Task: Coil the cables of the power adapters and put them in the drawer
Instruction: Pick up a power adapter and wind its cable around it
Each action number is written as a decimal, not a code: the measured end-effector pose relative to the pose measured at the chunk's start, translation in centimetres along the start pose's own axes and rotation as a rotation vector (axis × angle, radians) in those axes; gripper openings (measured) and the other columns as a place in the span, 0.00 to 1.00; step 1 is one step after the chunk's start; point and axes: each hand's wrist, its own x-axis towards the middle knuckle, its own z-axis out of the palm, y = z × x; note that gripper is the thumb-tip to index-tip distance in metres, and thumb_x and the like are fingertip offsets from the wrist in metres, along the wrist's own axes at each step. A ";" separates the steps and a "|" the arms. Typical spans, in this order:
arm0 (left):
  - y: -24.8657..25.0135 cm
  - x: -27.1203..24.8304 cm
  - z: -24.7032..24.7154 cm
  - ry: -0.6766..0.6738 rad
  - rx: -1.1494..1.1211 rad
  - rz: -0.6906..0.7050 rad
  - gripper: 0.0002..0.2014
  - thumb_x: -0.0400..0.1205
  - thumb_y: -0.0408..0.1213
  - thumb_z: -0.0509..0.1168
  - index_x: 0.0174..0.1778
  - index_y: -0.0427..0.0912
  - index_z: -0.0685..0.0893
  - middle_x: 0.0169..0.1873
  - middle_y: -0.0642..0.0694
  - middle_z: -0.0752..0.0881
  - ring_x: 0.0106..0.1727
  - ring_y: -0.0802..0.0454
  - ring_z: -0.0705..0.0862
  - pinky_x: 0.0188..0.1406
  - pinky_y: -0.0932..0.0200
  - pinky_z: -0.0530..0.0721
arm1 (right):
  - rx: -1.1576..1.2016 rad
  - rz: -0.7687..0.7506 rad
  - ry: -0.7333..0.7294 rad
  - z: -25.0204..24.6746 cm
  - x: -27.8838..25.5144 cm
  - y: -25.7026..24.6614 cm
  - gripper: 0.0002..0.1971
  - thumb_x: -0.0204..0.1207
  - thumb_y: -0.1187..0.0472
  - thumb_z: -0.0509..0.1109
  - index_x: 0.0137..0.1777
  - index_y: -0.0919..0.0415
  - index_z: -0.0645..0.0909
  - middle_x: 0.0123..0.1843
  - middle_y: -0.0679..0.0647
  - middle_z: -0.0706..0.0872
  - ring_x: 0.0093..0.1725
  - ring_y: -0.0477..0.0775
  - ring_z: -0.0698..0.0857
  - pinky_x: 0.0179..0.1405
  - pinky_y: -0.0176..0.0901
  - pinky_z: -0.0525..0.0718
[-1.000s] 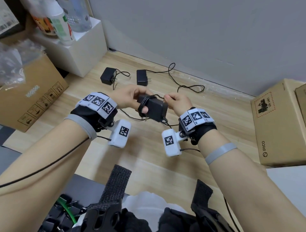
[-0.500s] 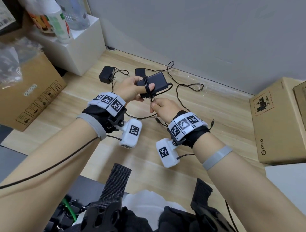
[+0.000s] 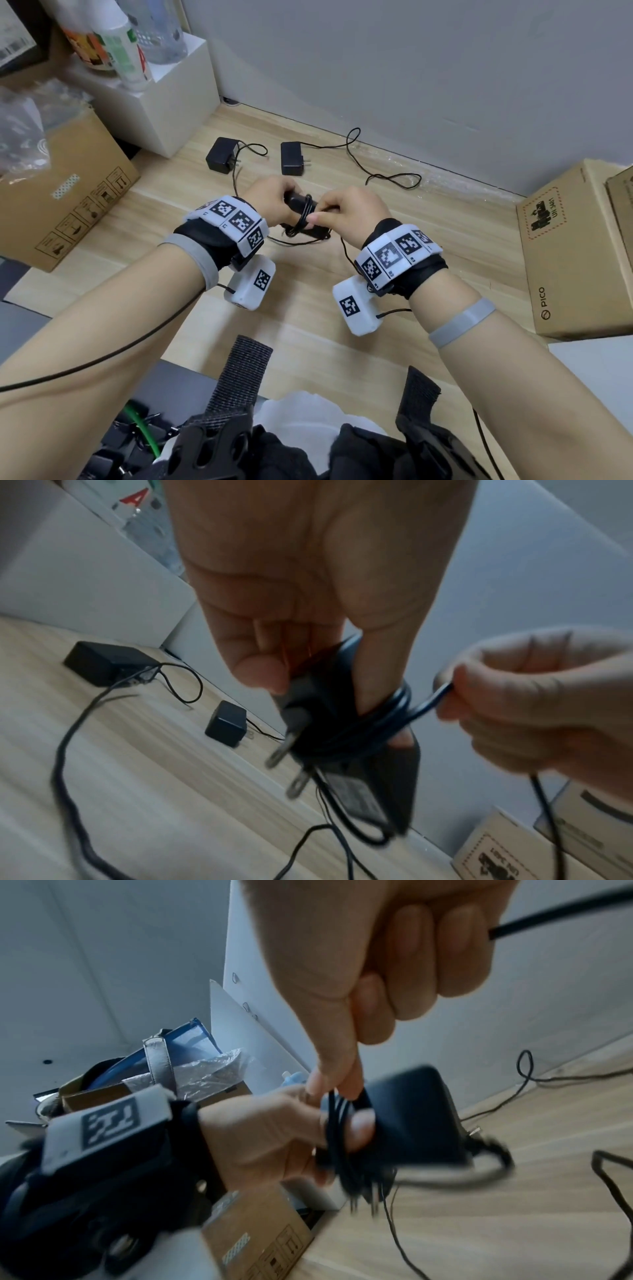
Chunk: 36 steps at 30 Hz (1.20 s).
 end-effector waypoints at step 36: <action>0.3 -0.9 -0.6 0.133 -0.546 0.048 0.16 0.68 0.28 0.76 0.40 0.48 0.76 0.38 0.47 0.80 0.36 0.51 0.81 0.25 0.64 0.82 | 0.155 -0.091 -0.098 1.1 -1.4 0.2 0.11 0.80 0.62 0.62 0.55 0.65 0.83 0.29 0.50 0.77 0.34 0.49 0.75 0.43 0.44 0.74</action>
